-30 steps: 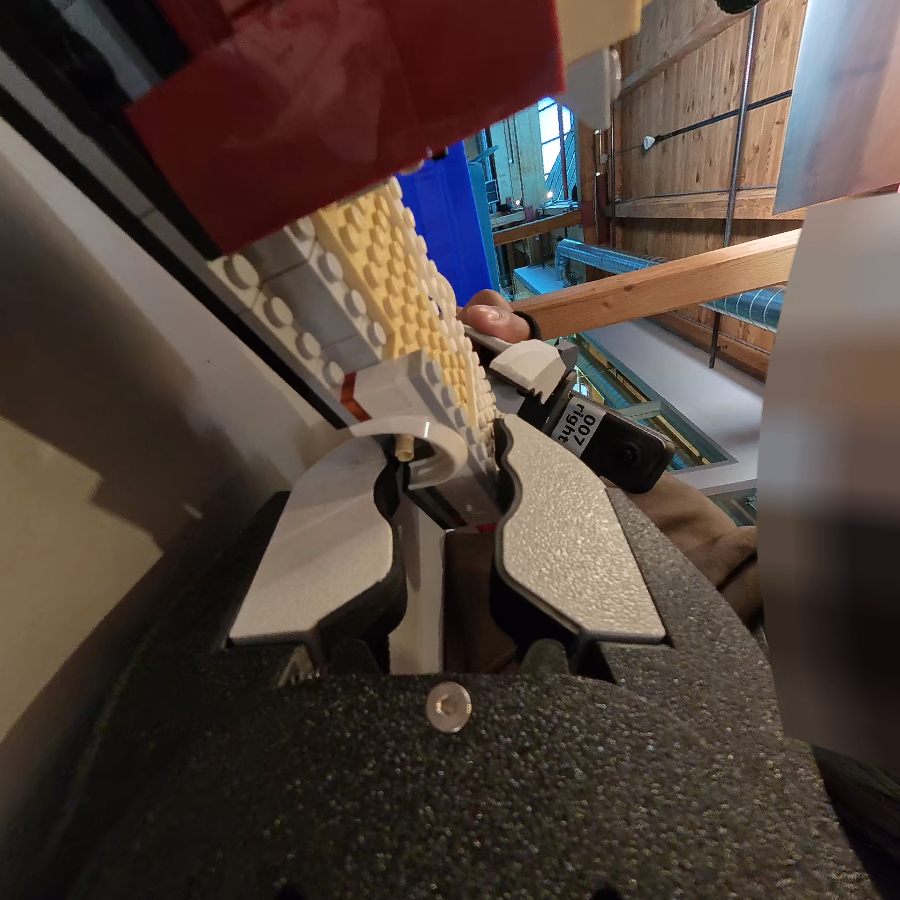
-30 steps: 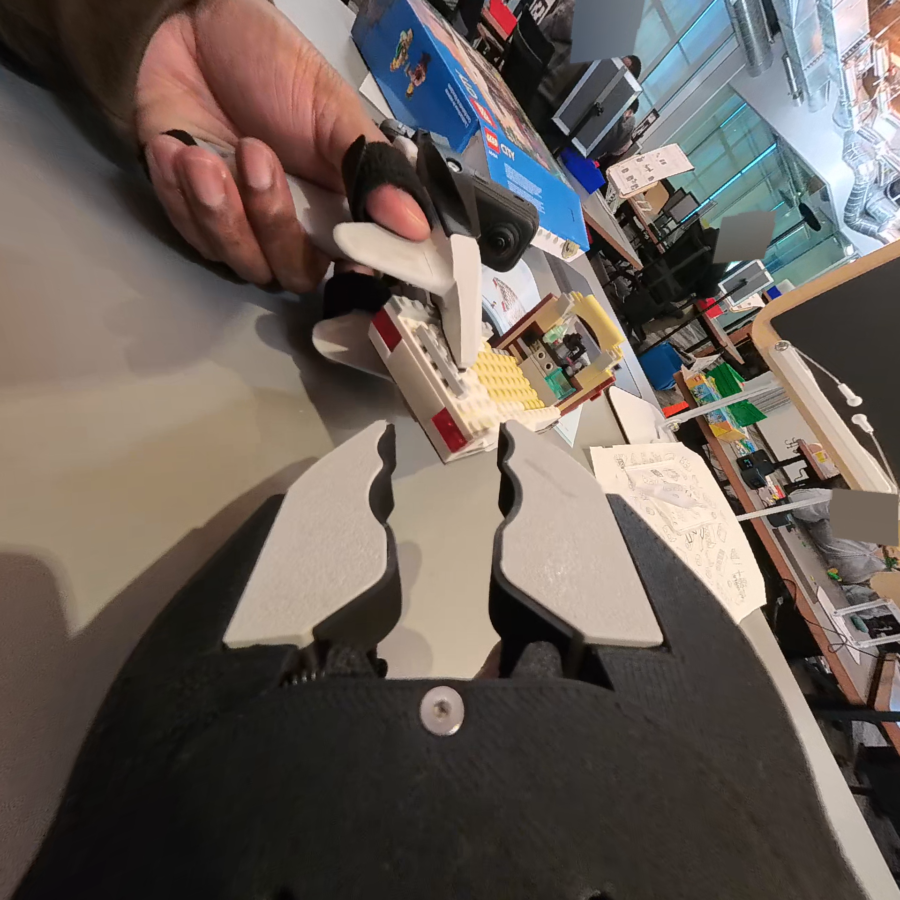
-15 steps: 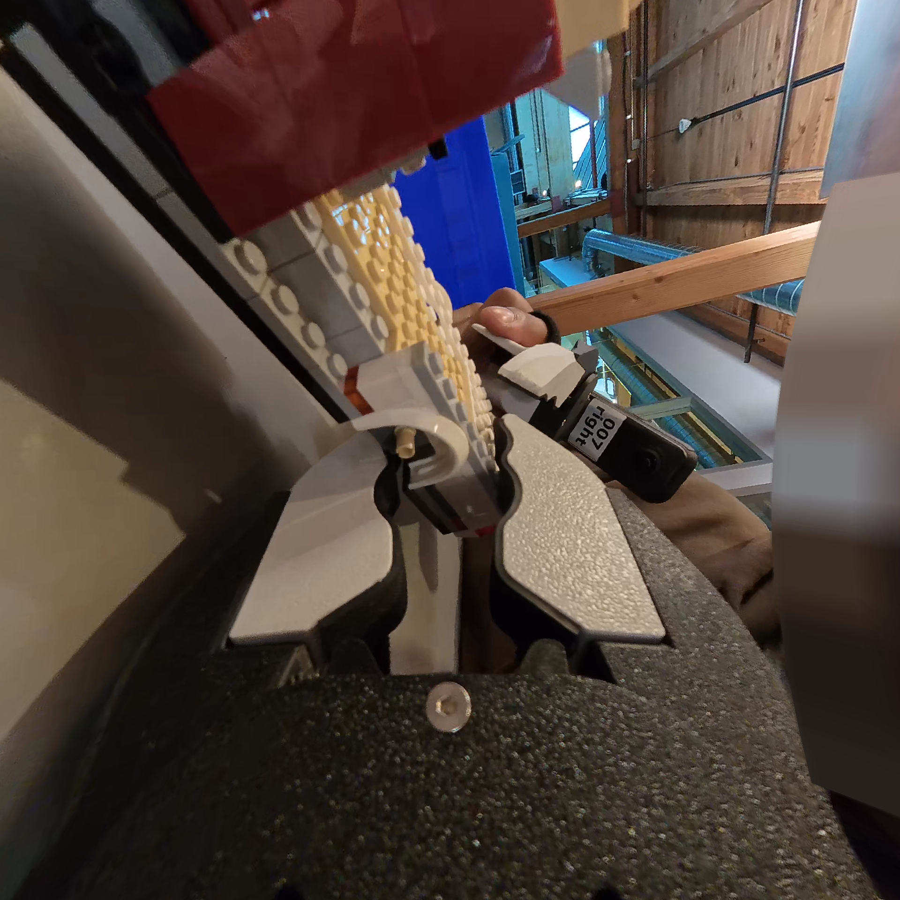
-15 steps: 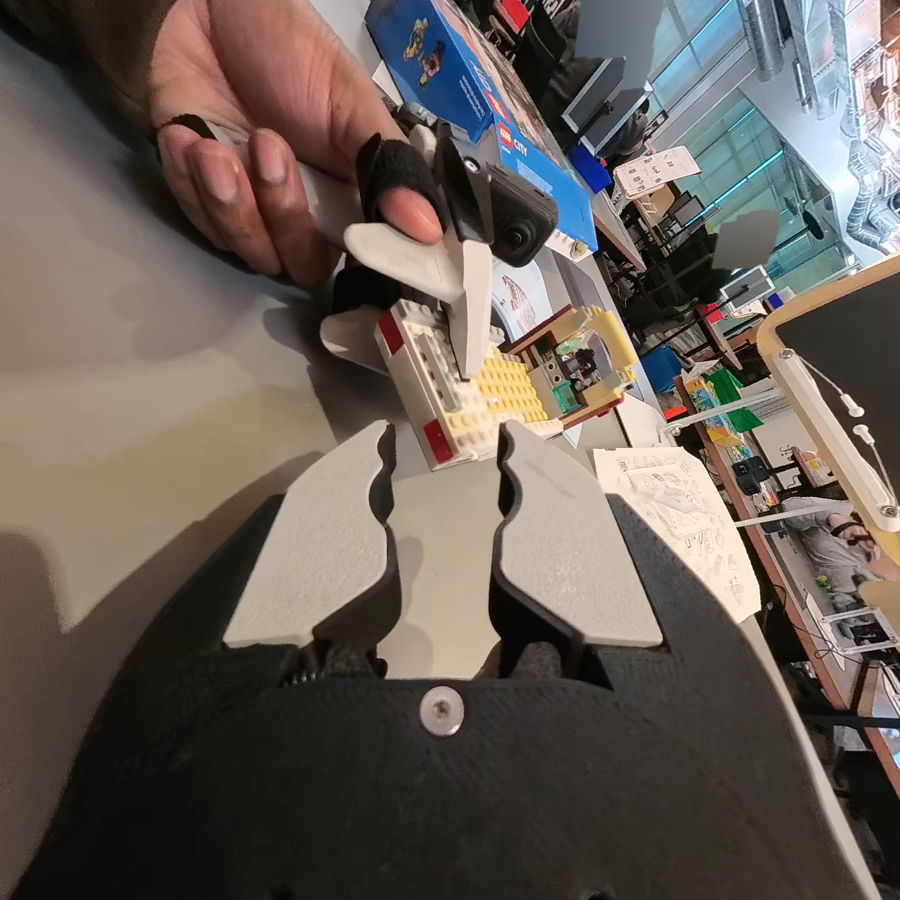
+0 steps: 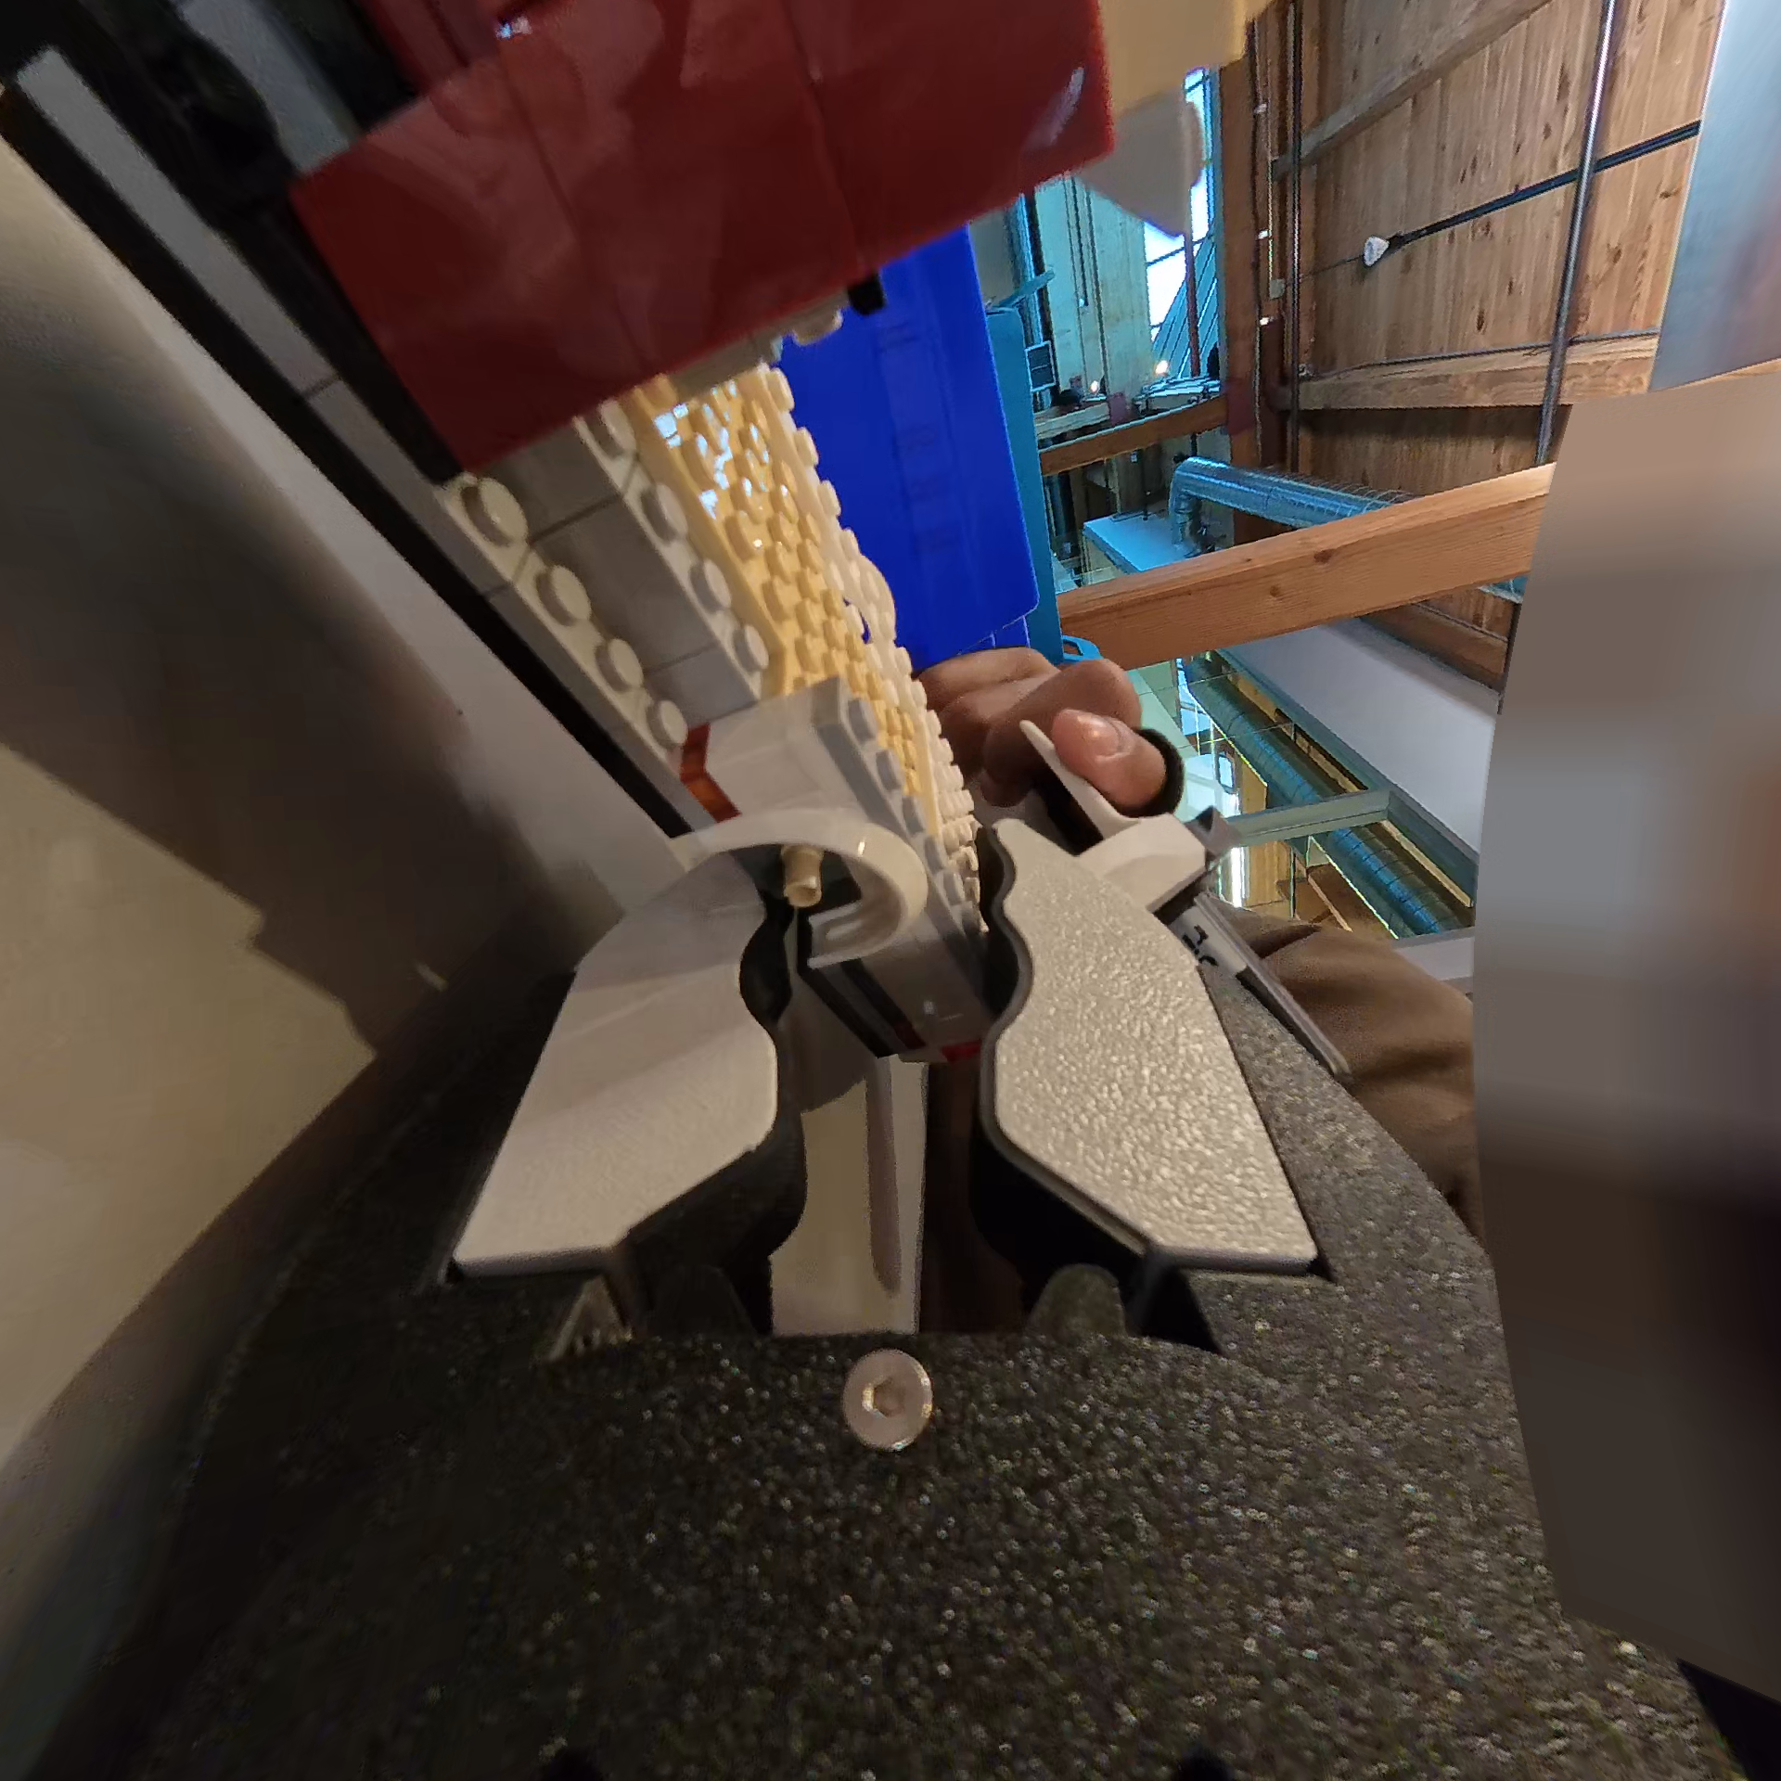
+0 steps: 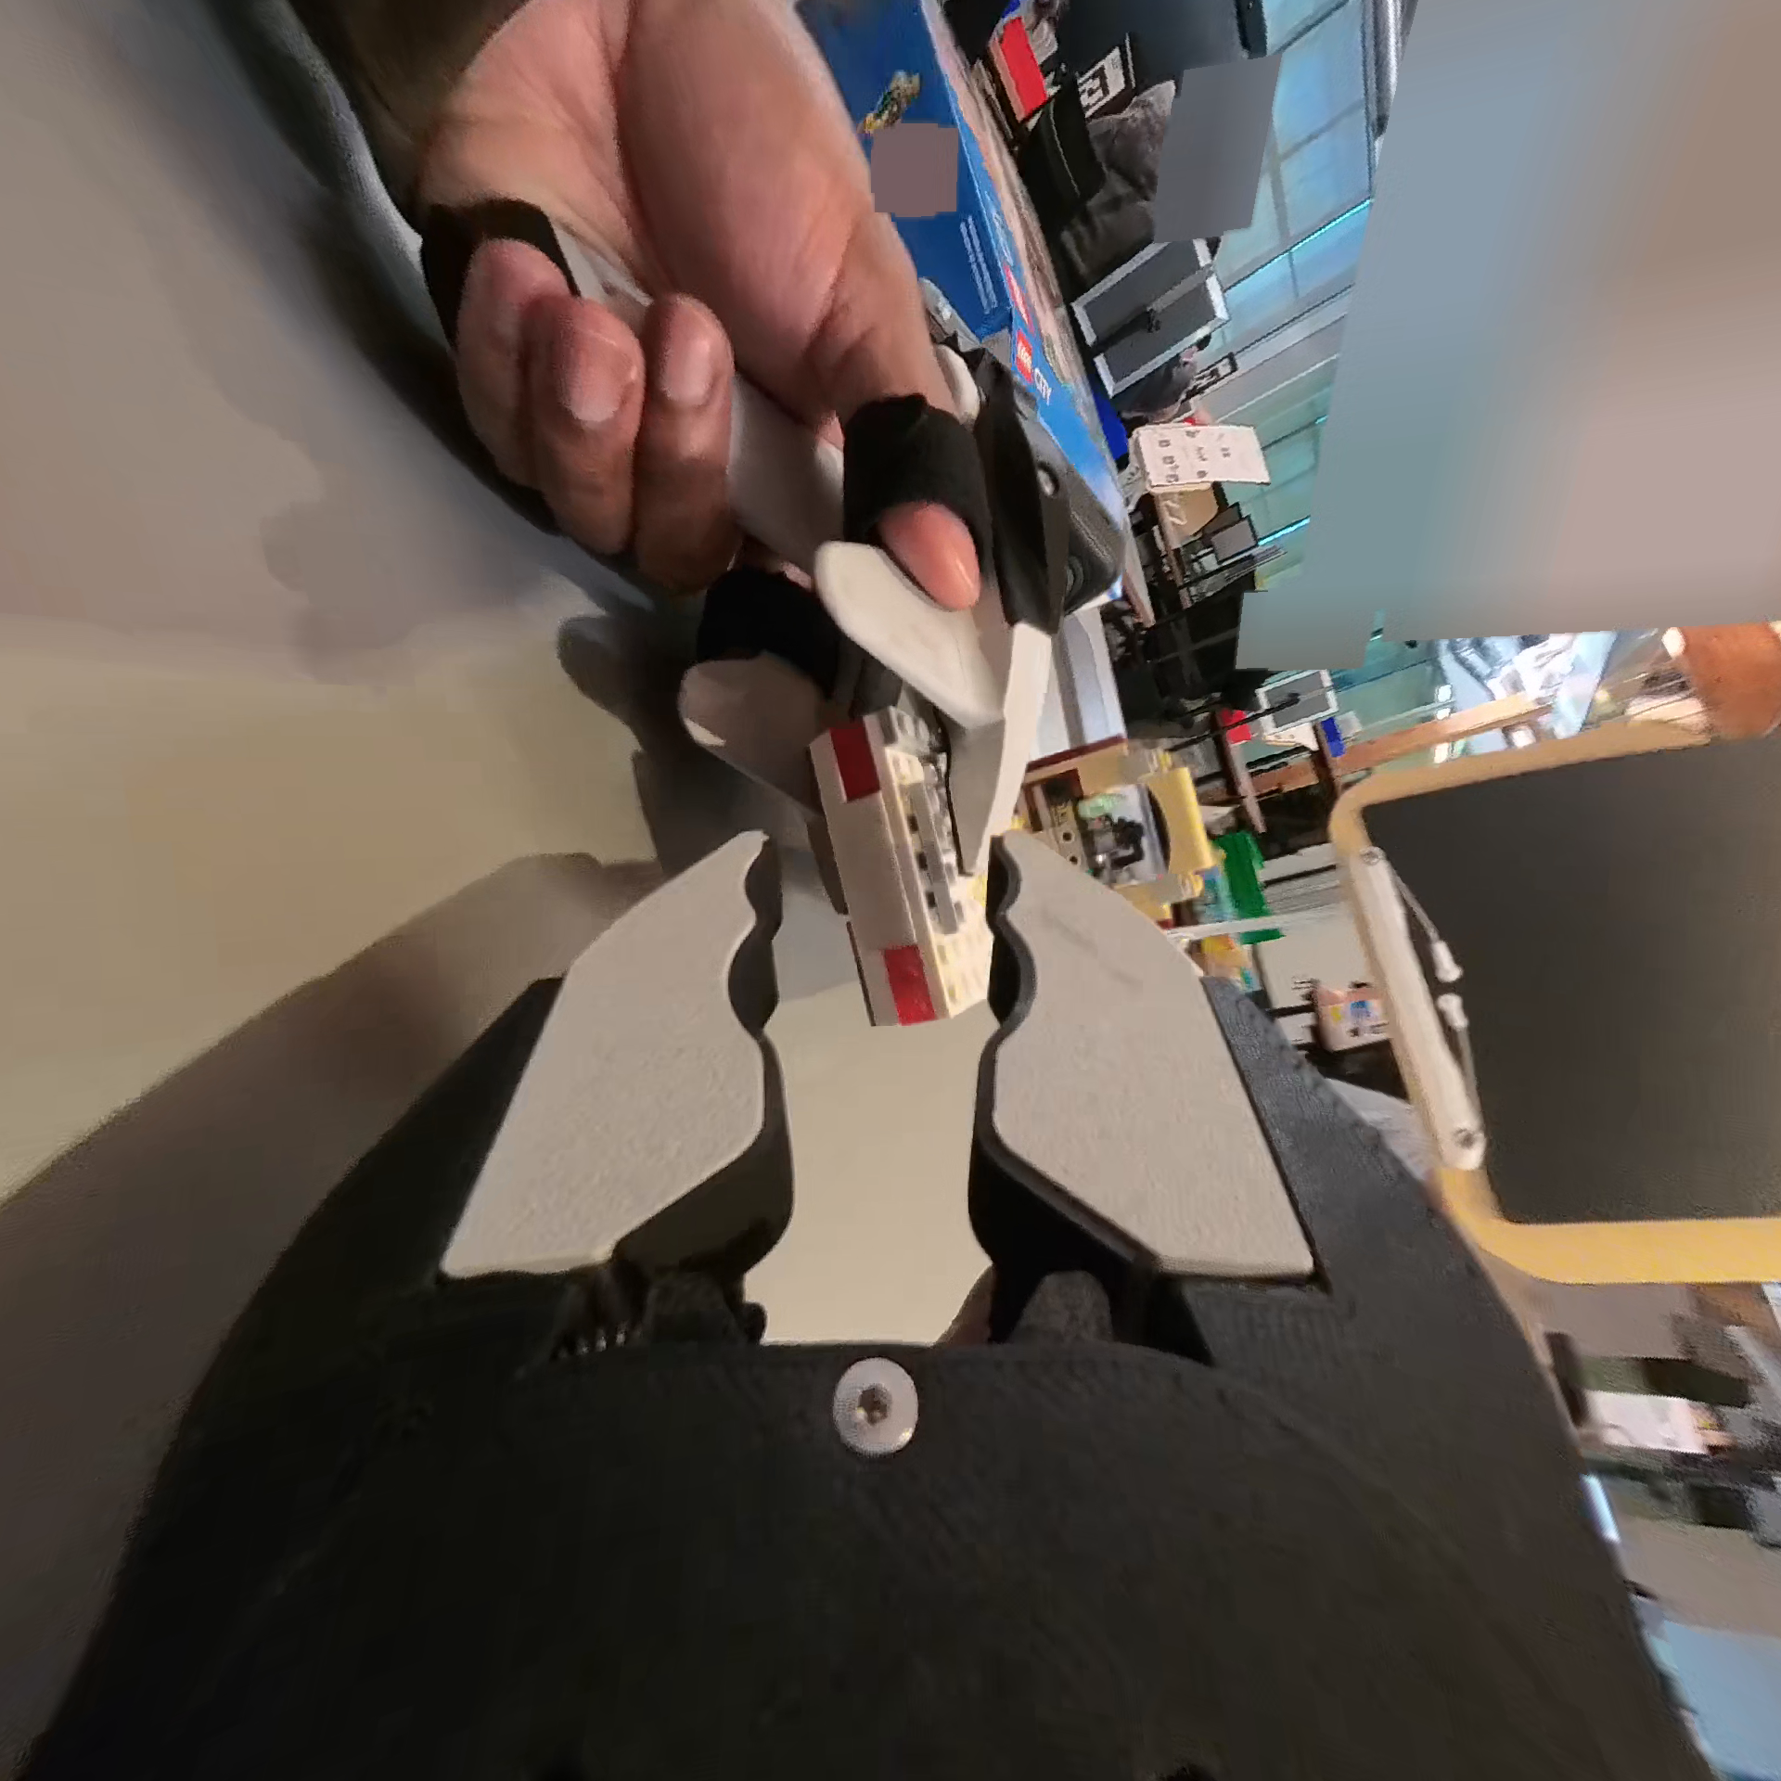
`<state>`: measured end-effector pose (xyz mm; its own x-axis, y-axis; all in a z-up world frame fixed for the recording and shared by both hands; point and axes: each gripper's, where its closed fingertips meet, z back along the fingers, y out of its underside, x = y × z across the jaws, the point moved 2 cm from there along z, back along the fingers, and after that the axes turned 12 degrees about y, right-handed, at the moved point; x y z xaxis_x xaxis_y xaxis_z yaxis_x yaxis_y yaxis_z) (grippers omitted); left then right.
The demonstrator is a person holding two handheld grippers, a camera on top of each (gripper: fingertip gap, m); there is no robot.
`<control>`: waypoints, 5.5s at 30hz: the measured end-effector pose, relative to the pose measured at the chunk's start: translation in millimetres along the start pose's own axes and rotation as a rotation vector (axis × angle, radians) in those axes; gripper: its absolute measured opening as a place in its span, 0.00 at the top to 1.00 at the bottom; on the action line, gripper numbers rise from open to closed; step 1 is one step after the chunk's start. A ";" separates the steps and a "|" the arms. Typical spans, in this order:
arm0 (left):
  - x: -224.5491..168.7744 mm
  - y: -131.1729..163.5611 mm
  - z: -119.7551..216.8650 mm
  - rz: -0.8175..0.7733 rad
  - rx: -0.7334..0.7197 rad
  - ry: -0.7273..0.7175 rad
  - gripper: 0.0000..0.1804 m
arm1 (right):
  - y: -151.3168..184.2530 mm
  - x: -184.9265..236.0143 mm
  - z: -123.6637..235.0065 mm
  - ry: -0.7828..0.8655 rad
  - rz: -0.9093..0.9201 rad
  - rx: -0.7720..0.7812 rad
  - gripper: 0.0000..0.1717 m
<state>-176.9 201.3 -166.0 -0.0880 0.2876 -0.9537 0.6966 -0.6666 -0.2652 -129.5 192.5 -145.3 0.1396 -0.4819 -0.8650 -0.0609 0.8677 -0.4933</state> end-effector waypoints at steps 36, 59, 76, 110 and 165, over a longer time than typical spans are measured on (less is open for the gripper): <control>-3.2 -2.5 -1.6 -0.029 -0.023 0.009 0.79 | 0.3 1.8 -13.2 0.149 0.272 0.103 0.86; -4.8 -3.2 -1.8 -0.041 -0.036 0.013 0.80 | -0.4 1.1 -14.1 0.161 0.288 0.121 0.87; -5.4 -6.2 -0.9 -0.009 -0.064 0.042 0.80 | 0.7 -3.5 -16.1 0.187 0.250 0.112 0.88; -3.2 -5.2 -1.2 -0.007 -0.058 0.019 0.80 | 3.8 -3.1 -16.7 0.191 0.324 0.123 0.84; 0.6 -4.5 -0.1 0.024 -0.088 0.000 0.81 | 10.9 4.0 -23.6 0.111 0.404 0.134 0.86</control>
<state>-180.0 204.5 -165.4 -0.0704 0.2725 -0.9596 0.7584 -0.6102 -0.2289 -153.0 197.1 -156.3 0.0230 -0.1040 -0.9943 0.0411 0.9938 -0.1030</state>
